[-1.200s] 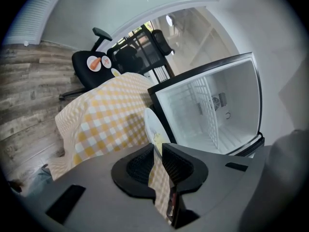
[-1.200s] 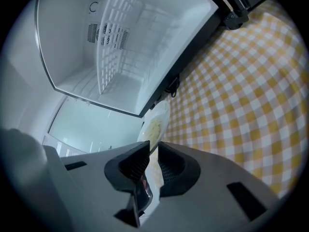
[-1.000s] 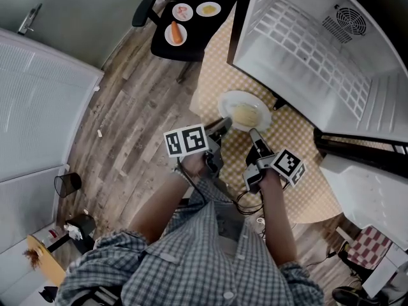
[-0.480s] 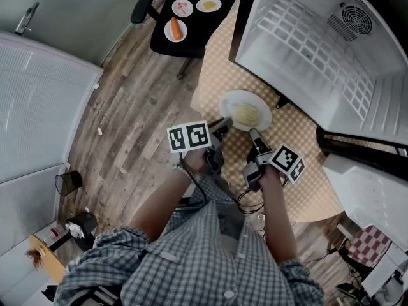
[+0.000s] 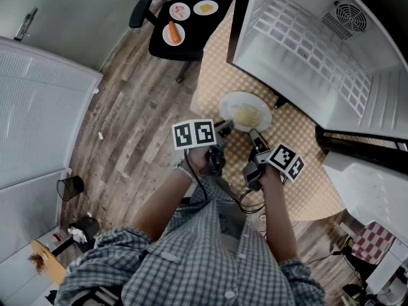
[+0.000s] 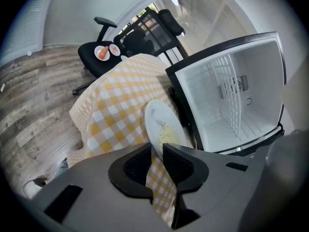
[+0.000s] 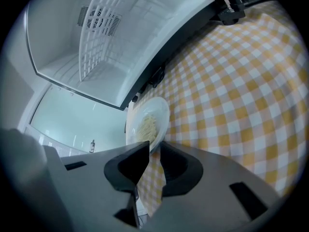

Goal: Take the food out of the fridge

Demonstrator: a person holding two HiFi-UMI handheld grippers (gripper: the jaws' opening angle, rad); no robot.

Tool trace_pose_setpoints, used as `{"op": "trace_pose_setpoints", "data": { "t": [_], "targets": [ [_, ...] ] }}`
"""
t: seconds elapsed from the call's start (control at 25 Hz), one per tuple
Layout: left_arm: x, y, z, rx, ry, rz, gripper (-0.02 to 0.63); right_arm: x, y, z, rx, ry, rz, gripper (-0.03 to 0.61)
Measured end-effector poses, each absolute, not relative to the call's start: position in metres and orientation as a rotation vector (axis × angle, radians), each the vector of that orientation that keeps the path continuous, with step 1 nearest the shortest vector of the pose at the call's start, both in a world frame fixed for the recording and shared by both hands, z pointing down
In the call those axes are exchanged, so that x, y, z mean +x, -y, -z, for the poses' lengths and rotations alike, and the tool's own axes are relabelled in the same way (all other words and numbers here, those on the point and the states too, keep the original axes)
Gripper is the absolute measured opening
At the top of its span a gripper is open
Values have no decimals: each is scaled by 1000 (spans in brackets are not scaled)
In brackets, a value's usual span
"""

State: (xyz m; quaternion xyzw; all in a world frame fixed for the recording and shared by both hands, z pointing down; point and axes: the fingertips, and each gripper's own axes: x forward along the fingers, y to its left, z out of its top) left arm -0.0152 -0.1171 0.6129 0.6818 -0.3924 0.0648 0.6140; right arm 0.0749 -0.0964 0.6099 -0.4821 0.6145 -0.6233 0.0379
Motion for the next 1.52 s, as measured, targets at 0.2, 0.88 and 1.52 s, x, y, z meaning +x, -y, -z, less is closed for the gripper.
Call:
{"op": "trace_pose_setpoints", "data": {
  "t": [0.2,0.88,1.52],
  "targets": [
    [-17,115,-611,1573,916,-166,84,75,94,-606,-1484,-1898,1900,52],
    [-12,124,-551,1790,850,-108,8,110,92,-557,-1817,-2097,1546,17],
    [37,144,-428,2355,807,-214,5,142,108,-441,-1943,-2271,1020,11]
  ]
}}
